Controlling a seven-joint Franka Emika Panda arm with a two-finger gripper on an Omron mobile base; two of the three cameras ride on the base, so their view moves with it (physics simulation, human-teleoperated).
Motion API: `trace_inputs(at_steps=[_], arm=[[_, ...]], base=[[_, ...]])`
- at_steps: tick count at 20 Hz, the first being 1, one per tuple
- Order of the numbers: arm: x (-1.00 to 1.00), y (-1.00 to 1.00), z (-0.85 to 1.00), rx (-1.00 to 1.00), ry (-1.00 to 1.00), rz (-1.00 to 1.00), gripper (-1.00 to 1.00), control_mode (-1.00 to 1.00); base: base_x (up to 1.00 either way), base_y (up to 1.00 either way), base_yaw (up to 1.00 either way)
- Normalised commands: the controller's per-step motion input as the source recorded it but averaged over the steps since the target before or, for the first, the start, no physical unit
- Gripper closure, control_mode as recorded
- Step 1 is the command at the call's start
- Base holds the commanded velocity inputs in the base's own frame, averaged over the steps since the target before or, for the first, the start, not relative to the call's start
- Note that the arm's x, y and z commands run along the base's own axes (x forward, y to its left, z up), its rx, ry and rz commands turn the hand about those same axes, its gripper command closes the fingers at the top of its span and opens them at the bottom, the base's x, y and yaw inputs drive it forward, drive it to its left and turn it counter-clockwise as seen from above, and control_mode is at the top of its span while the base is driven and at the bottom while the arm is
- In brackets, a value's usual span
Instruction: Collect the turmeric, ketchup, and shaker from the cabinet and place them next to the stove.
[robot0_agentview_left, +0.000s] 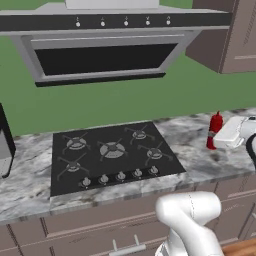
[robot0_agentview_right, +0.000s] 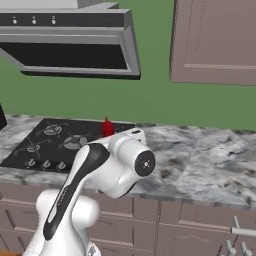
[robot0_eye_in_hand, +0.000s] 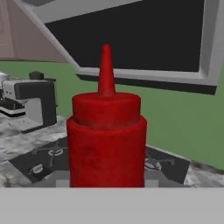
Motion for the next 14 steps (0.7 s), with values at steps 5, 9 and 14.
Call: trace_inputs(at_steps=[5, 9, 14], arm=[[0.43, -0.10, -0.17, 0.00, 0.00, 0.02, 1.00, -1.00], [0.34, -0.12, -0.33, 0.00, 0.03, 0.12, 1.00, -1.00], [0.33, -0.20, -0.28, 0.01, 0.00, 0.17, 1.00, -1.00]], base=[[0.00, 0.00, 0.00], [0.00, 0.00, 0.00], [0.00, 0.00, 0.00]])
